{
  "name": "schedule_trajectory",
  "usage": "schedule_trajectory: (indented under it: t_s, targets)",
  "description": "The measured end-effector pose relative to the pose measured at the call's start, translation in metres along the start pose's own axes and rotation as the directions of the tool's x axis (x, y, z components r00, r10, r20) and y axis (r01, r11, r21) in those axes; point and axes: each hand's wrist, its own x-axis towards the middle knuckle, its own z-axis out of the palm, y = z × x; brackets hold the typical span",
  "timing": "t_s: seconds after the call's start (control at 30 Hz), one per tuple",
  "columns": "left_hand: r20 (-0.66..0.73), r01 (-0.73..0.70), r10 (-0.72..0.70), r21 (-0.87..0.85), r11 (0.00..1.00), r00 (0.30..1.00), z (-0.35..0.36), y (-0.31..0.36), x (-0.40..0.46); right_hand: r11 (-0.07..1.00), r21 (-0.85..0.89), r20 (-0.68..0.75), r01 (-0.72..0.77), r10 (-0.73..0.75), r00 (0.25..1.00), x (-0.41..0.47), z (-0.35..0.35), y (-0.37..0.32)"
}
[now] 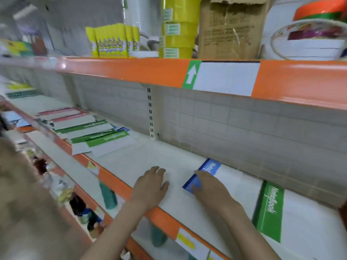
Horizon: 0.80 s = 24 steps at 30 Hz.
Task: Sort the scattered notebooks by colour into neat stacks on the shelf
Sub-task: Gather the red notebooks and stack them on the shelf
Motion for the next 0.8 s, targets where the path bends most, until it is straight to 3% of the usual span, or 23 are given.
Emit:
schedule_trajectory:
  t_s: [0.2, 0.47, 0.8]
  targets:
    - [-0.003, 0.095, -0.095, 0.037, 0.995, 0.995, -0.033, -0.103, -0.011, 0.988, 0.1, 0.115, 0.119, -0.13, 0.985, 0.048, 0.049, -0.091]
    - [-0.035, 0.212, -0.21, 0.073, 0.975, 0.977, -0.063, -0.234, -0.033, 0.967, 0.127, 0.095, 0.22, -0.233, 0.968, 0.097, 0.109, -0.208]
    - [-0.059, 0.35, -0.349, 0.014, 0.937, 0.935, -0.075, -0.333, -0.07, 0.907, 0.136, 0.152, 0.399, -0.417, 0.896, 0.122, 0.166, -0.313]
